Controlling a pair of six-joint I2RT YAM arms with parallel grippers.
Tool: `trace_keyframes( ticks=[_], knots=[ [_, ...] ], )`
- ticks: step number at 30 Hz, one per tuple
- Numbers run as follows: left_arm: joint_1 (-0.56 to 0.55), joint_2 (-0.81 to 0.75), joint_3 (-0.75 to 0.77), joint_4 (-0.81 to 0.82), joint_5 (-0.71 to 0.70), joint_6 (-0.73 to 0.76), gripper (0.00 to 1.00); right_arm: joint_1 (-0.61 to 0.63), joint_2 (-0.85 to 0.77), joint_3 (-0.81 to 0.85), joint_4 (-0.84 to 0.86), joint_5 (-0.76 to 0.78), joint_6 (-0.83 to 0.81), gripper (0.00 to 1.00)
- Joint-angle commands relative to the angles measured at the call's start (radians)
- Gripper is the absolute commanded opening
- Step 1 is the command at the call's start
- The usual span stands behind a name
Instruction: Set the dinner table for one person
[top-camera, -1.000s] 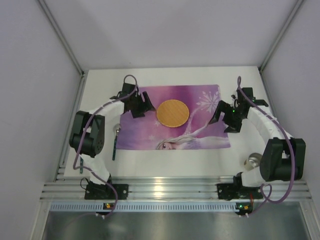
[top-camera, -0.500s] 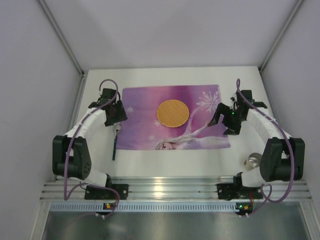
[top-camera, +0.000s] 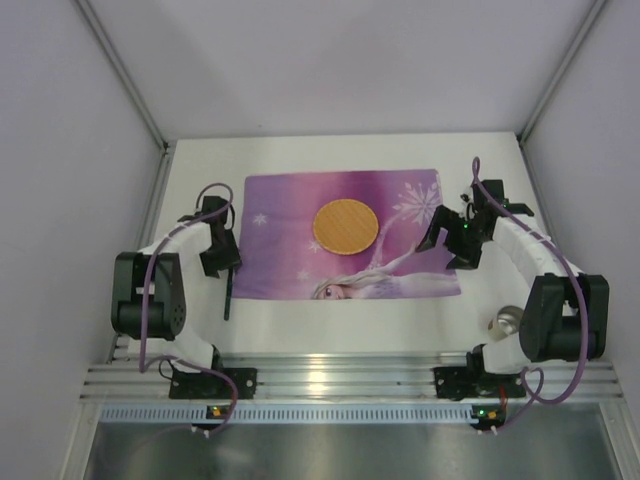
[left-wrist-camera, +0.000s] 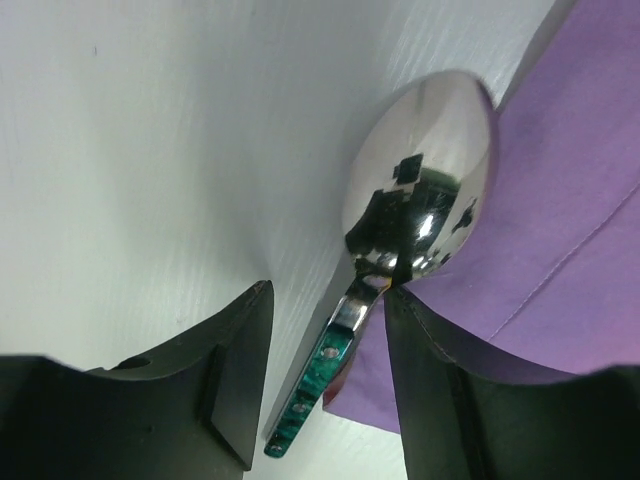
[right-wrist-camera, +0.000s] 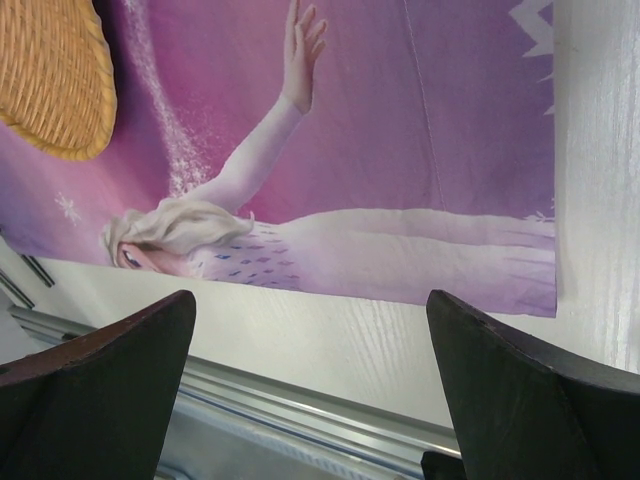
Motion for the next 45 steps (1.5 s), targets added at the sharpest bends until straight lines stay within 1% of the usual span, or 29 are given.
trace_keyframes(
  ticks=[1,6,11,12,16,20,21,24,29,33,36,39,43,45],
  knots=[
    [0.013,0.051,0.038,0.034,0.021,0.039,0.53,-0.003,0.004,0.009,0.031,-0.017,-0.008,1.00],
    [0.016,0.086,0.044,0.070,0.033,0.059,0.51,-0.002,0.005,0.012,0.029,-0.006,-0.008,1.00],
    [0.033,0.143,0.067,0.077,0.036,0.077,0.41,-0.002,0.011,0.012,0.031,0.000,-0.006,1.00],
    [0.072,0.146,0.077,0.079,0.041,0.081,0.39,-0.003,0.011,0.014,0.029,0.000,-0.006,1.00],
    [0.102,0.172,0.096,0.085,0.041,0.096,0.32,-0.003,0.022,0.023,0.028,0.002,-0.003,1.00],
    [0.125,0.200,0.098,0.097,0.053,0.091,0.15,-0.003,0.034,0.030,0.028,0.000,0.000,1.00],
    [0.125,0.203,0.101,0.097,0.055,0.090,0.01,-0.003,0.037,0.032,0.026,0.000,0.000,1.00],
    [0.126,0.203,0.111,0.085,0.056,0.085,0.00,-0.003,0.045,0.044,0.021,0.002,-0.003,1.00],
    [0.128,0.122,0.147,0.016,0.025,0.078,0.00,-0.003,0.053,0.047,0.024,0.003,-0.002,1.00],
    [0.126,0.072,0.214,-0.066,-0.094,0.059,0.00,0.021,0.071,0.032,0.040,0.020,-0.002,1.00],
    [0.128,0.049,0.257,-0.119,-0.126,0.051,0.00,0.027,0.096,-0.008,0.087,0.020,0.009,1.00],
    [0.126,0.019,0.265,-0.120,-0.117,0.053,0.00,0.029,0.139,-0.034,0.121,0.012,0.010,1.00],
    [0.123,-0.026,0.288,-0.116,-0.039,0.054,0.00,0.032,0.171,-0.031,0.132,0.009,0.010,1.00],
    [0.102,-0.038,0.332,-0.120,0.002,0.044,0.00,0.034,0.162,-0.026,0.130,0.009,0.012,1.00]
  ],
)
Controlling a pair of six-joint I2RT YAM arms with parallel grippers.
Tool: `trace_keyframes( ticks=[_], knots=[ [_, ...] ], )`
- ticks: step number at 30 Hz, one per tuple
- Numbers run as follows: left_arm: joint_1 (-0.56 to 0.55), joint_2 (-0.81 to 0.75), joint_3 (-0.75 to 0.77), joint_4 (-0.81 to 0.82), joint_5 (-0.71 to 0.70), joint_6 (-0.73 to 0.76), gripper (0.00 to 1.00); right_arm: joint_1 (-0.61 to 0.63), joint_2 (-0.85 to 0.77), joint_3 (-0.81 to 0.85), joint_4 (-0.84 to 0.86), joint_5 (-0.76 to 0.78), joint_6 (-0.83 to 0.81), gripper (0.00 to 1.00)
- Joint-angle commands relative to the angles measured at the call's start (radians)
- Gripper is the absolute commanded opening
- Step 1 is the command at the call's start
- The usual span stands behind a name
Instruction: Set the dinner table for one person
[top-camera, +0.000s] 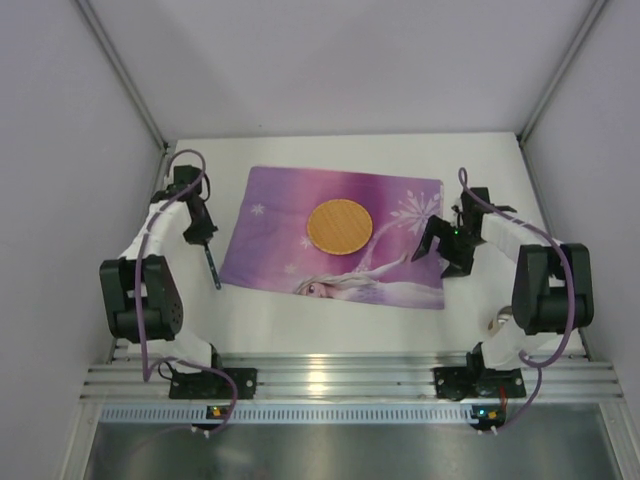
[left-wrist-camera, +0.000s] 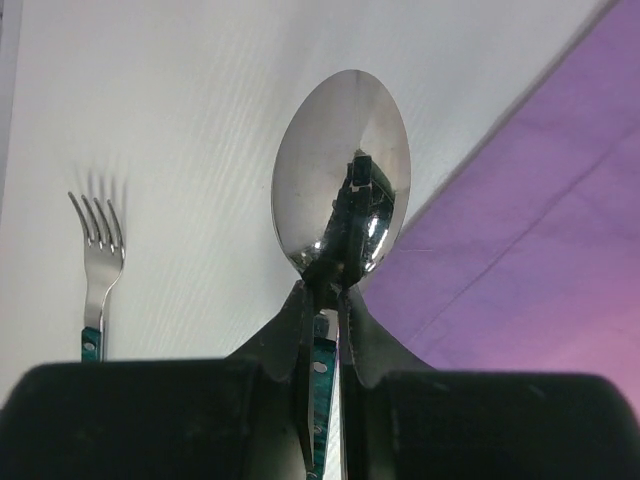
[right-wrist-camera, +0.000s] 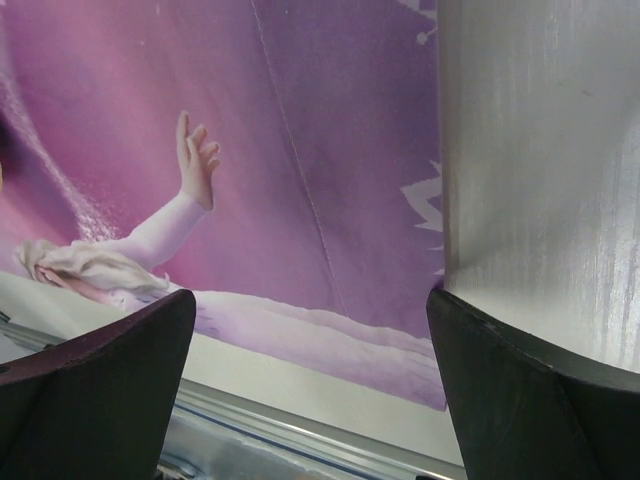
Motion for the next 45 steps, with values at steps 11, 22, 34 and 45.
trace_keyframes(
  ticks=[11,22,34,45],
  knots=[
    [-0.483,0.102,0.492,0.025,0.179,-0.155,0.00,0.013,-0.131,0.069,-0.046,0.019,0.016,1.00],
    [-0.853,0.705,1.198,-0.100,0.173,-0.239,0.00,0.010,-0.312,0.153,-0.298,0.025,0.056,1.00],
    [-0.908,0.793,1.008,0.058,0.107,-0.417,0.00,0.003,-0.433,0.077,-0.362,0.061,0.036,1.00],
    [-0.908,0.857,1.101,0.081,0.085,-0.415,0.46,0.006,-0.424,0.052,-0.353,0.064,0.015,1.00]
  ],
)
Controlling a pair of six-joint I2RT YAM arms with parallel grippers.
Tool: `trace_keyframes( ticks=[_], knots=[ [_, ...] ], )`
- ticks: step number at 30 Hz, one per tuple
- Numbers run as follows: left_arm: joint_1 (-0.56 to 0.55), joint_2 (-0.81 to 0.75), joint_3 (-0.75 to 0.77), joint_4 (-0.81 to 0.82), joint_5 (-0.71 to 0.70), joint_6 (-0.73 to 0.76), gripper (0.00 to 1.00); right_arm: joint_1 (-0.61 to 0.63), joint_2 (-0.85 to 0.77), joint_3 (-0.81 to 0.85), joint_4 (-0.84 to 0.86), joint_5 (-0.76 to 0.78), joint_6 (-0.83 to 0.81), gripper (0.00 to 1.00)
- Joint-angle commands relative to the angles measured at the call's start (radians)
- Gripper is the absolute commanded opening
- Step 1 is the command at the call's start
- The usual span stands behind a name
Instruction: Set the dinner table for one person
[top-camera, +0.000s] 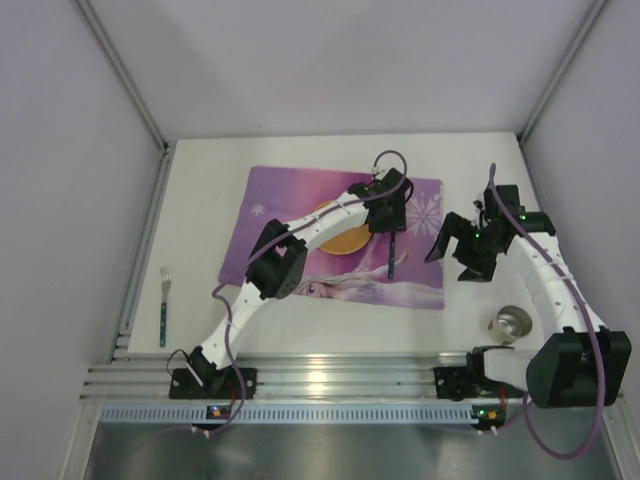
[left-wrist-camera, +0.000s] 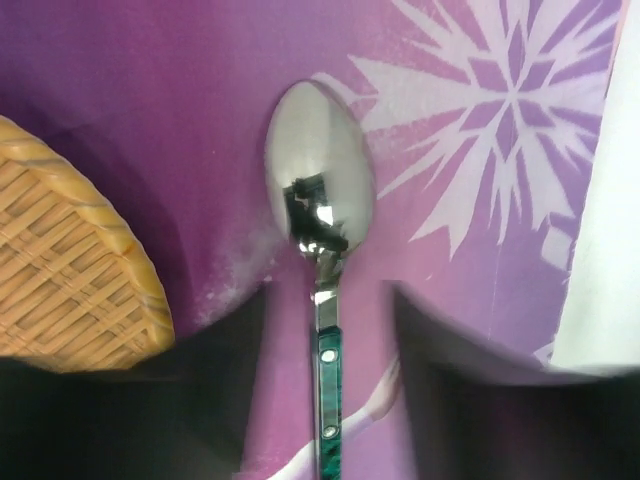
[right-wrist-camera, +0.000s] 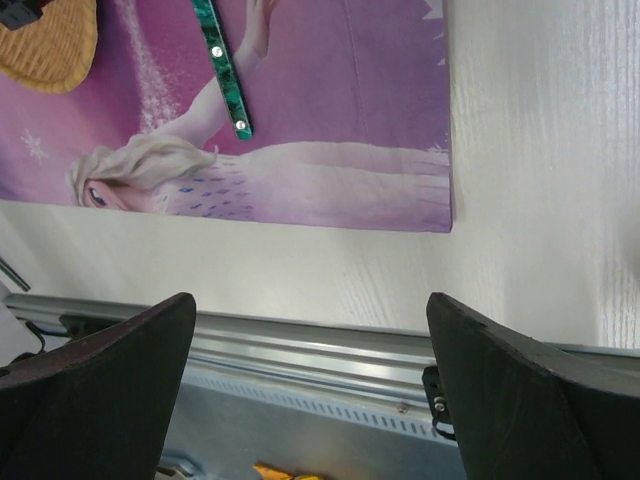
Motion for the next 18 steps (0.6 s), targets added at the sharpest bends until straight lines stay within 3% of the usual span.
trace_keyframes(
  ticks=[1,4,12,15,18],
  knots=[
    [-0.002,-0.028,0.055,0.061,-0.025,-0.004,0.67,0.003,-0.007,-0.011,0.006,0.010,-0.016,1.00],
    [-0.001,-0.097,0.063,0.064,-0.028,0.017,0.96,0.005,0.010,-0.017,0.029,0.002,-0.015,1.00],
    [0.028,-0.412,0.002,-0.040,-0.135,0.095,0.98,0.005,0.167,-0.083,0.190,-0.018,0.001,1.00],
    [0.069,-0.575,-0.151,-0.083,-0.242,0.143,0.98,0.005,0.270,-0.056,0.277,-0.007,0.007,1.00],
    [0.191,-0.772,-0.458,-0.067,-0.255,0.143,0.98,0.005,0.365,-0.010,0.313,0.028,0.008,1.00]
  ],
)
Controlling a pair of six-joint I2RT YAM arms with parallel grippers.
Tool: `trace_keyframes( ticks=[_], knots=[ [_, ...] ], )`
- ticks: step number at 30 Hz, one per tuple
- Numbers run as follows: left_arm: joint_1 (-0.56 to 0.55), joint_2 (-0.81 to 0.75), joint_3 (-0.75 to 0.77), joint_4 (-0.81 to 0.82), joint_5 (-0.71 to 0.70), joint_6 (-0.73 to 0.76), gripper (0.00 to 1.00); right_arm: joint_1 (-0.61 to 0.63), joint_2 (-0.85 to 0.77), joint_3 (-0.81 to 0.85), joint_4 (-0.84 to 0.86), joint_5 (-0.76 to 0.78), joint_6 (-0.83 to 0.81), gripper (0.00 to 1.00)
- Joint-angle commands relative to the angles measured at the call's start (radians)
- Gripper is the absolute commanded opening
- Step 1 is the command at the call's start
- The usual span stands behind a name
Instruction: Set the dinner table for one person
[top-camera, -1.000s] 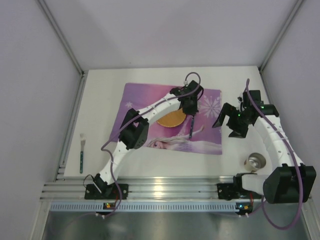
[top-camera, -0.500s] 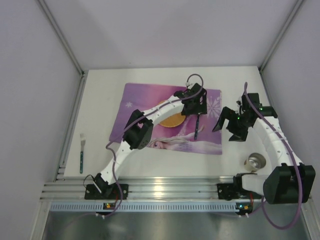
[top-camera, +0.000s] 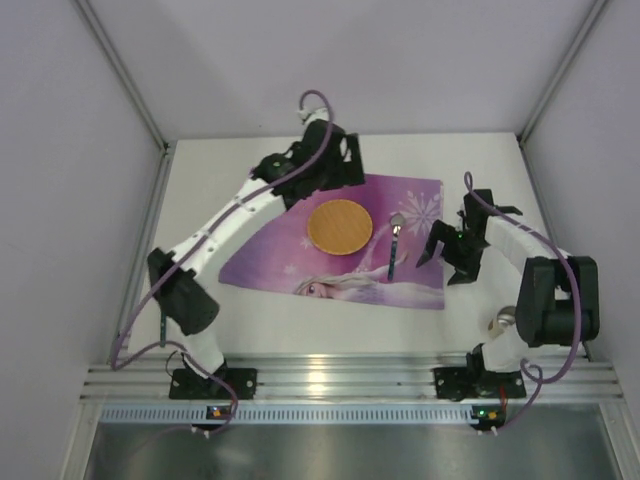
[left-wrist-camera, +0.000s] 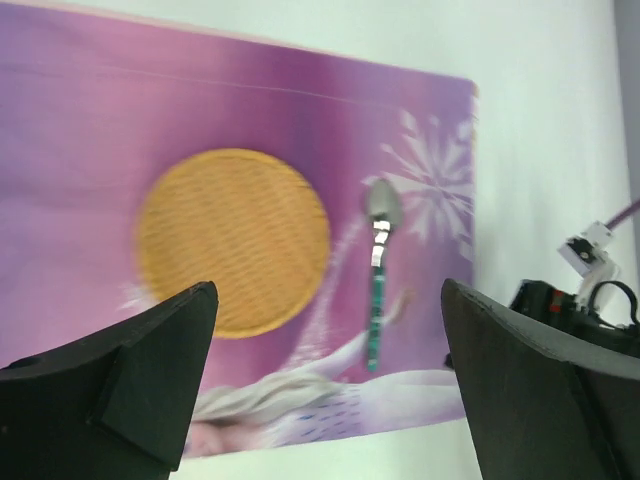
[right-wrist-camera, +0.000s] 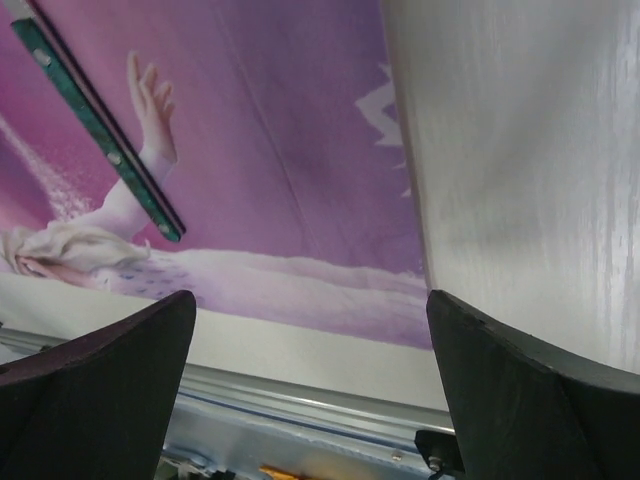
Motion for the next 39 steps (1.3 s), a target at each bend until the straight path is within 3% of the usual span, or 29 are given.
trace_keyframes(
  ticks=[1,3,4,6,7,11,18,24,28,35,39],
  knots=[
    [0.202,-0.203,-0.342,-0.046,-0.091,0.036,0.98,0.005,0.081,0.075,0.100,0.045,0.010,1.00],
    [0.307,-0.323,-0.486,-0.055,-0.082,0.038,0.98,0.002,0.135,0.112,0.097,0.077,0.006,1.00],
    [0.420,-0.357,-0.599,-0.078,-0.083,0.044,0.98,0.005,0.150,0.121,0.091,0.088,0.006,1.00],
    [0.530,-0.443,-0.687,-0.101,-0.092,0.074,0.98,0.003,0.181,0.141,0.089,0.107,0.001,1.00],
    [0.635,-0.466,-0.754,-0.110,-0.086,0.087,0.98,0.005,0.193,0.146,0.091,0.110,0.001,1.00],
    [0.864,-0.535,-0.851,-0.144,-0.094,0.137,0.98,0.005,0.248,0.170,0.096,0.098,-0.007,1.00],
    [1.191,-0.479,-0.908,-0.155,-0.111,0.200,0.98,0.008,0.348,0.231,0.096,0.061,-0.020,0.98],
    [1.271,-0.478,-0.953,-0.103,-0.109,0.257,0.98,0.006,0.367,0.278,0.030,0.047,-0.048,0.98],
    [1.277,-0.475,-1.008,-0.035,-0.031,0.299,0.97,0.006,0.341,0.253,0.017,0.024,-0.043,0.98],
    [1.288,-0.258,-0.990,0.005,0.059,0.315,0.94,0.006,0.336,0.241,0.002,0.027,-0.046,0.98],
    [1.292,-0.137,-0.945,-0.009,0.111,0.317,0.85,0.006,0.325,0.253,-0.010,0.033,-0.040,0.98]
  ],
)
